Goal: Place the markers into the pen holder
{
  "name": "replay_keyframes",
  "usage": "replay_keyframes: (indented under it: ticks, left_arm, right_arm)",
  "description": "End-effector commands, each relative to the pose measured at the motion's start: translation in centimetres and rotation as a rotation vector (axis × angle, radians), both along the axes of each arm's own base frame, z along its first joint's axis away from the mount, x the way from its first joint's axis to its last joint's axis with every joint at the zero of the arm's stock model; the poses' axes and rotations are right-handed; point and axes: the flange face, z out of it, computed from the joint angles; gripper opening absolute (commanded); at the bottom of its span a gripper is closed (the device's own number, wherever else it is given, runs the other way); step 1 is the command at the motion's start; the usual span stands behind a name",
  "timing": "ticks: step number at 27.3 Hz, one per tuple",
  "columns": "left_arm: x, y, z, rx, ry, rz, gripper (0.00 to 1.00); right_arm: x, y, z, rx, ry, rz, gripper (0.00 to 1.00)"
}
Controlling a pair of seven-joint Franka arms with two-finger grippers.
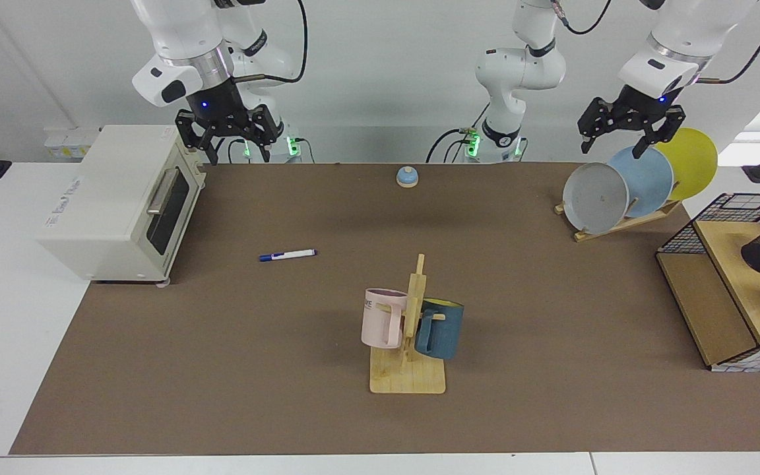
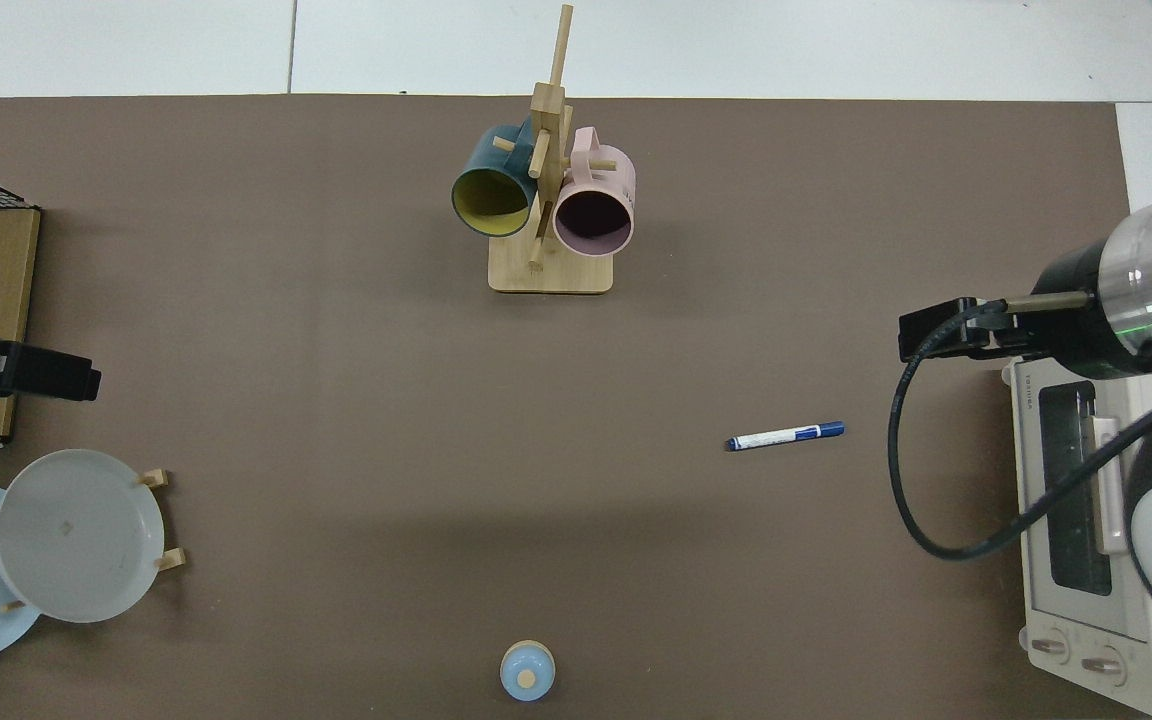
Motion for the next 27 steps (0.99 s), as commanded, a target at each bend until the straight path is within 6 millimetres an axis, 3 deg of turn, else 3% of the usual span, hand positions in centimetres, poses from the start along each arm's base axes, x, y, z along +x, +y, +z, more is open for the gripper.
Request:
replay_keyframes:
  ticks: [1,12,21,27]
  left_arm:
    - [-0.1,0.6,0.5,-0.001,0.004,0.002,1.00]
    - [-0.1,0.2,0.5,-0.001,0.004,-0.005,1.00]
    - [-0.2,0.5,0.5,-0.001,0.005,0.002,1.00]
    - [-0.4,0.9,0.3,-0.002,0.012,0.010,1.00]
  right_arm:
    - [-0.5,0.1,0.2,0.010,-0.020,0.018,1.00]
    - [-1.2,0.1,-0.3,0.009,-0.006,0.004,1.00]
    - [-0.7,0.0,-4.9,0.006,0.014,-0.109,1.00]
    - [-0.5,0.0,-9.9,-0.004,0.044,-0.133,1.00]
